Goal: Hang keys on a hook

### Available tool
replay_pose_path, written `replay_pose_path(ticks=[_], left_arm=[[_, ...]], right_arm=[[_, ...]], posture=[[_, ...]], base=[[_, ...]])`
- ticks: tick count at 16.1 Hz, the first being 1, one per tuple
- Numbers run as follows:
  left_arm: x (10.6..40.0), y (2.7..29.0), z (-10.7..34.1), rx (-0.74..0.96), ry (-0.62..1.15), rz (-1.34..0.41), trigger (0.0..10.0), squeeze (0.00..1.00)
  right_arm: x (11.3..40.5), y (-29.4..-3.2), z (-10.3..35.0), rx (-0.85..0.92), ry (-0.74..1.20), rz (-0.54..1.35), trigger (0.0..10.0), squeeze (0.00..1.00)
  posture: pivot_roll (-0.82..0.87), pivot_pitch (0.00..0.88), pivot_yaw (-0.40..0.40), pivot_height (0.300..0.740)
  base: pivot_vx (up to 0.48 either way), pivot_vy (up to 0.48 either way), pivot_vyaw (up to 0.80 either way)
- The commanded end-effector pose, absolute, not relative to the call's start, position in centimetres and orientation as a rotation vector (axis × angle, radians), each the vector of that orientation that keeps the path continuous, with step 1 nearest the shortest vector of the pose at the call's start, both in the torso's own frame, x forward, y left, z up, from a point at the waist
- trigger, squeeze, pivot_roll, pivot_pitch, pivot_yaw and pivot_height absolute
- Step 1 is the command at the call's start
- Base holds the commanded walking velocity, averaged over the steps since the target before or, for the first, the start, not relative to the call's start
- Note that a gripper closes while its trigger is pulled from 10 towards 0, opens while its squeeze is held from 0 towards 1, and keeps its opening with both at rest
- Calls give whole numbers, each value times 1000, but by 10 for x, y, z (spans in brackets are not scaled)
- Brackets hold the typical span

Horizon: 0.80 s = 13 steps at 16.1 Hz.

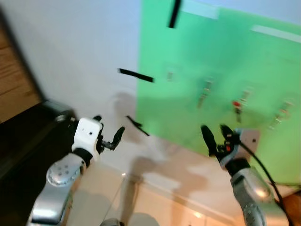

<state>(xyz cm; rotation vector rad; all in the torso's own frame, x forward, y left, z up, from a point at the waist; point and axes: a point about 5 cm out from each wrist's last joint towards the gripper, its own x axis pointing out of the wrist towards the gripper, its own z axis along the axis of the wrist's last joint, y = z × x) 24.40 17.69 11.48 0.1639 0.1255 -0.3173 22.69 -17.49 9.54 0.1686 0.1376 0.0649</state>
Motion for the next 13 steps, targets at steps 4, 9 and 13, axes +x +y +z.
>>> replay_pose_path(ticks=[4,9,13], left_arm=[[244,180,115,214,121,-291,10000,349],[246,179,112,240,139,-295,10000,333],[247,180,110,234,151,-287,10000,329]], right_arm=[[224,-175,87,112,193,-9,10000,1000],[227,-184,94,57,143,-82,10000,1000],[231,-182,94,96,152,-99,10000,1000]], posture=[[60,0,-45,740],[33,0,-22,740],[31,0,-14,740]], base=[[0,0,-800],[0,0,-793],[0,0,-800]])
